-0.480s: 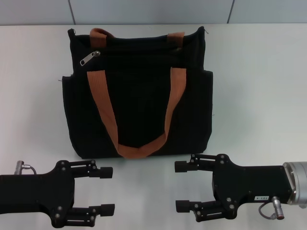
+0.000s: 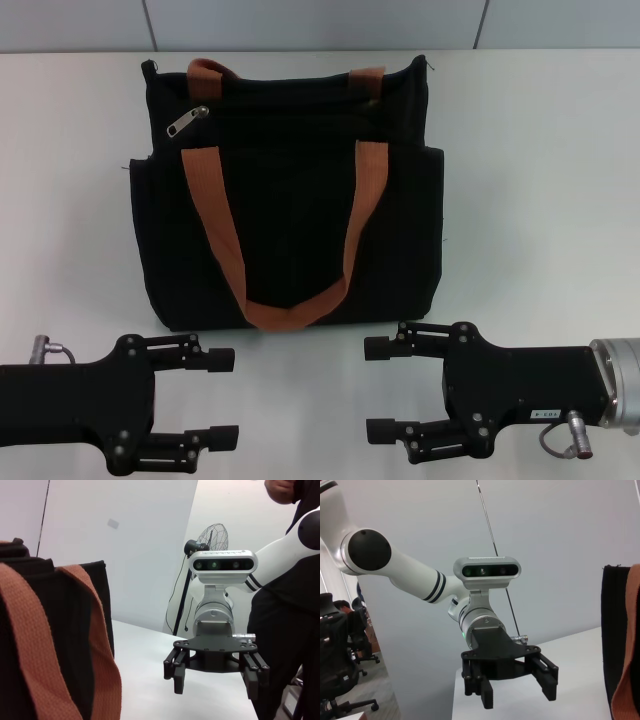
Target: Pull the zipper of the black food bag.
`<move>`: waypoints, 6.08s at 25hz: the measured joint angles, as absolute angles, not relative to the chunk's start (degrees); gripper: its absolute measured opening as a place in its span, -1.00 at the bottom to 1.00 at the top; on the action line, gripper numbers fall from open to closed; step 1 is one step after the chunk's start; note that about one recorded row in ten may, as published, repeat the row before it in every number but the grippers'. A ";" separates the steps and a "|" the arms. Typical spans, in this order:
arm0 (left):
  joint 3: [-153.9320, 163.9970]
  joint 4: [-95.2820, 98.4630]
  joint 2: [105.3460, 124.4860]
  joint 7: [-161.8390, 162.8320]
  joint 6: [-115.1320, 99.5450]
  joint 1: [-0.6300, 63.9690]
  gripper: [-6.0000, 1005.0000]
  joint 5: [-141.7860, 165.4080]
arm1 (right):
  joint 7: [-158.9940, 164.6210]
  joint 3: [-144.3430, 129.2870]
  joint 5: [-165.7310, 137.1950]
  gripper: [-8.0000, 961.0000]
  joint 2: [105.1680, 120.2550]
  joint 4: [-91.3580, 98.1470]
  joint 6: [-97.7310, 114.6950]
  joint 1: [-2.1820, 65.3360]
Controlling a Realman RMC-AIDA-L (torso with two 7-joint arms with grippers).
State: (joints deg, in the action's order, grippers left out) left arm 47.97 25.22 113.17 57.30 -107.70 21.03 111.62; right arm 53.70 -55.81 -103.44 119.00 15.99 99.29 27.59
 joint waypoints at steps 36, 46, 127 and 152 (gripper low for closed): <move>32.17 24.29 112.72 54.08 -94.11 22.40 0.47 91.70 | 53.68 -55.74 -103.44 0.70 118.82 15.99 99.26 27.24; 32.25 26.40 113.45 54.09 -88.10 27.51 0.47 104.71 | 53.68 -55.42 -103.44 0.70 118.65 16.00 99.30 27.24; 30.22 21.54 118.46 51.94 -93.47 23.59 -0.94 90.70 | 136.53 -56.18 -102.37 -0.07 119.33 25.38 79.69 56.98; 30.06 21.61 118.42 52.05 -93.72 23.80 -0.93 90.70 | 136.36 -58.32 -100.44 -0.13 119.53 24.40 77.29 57.21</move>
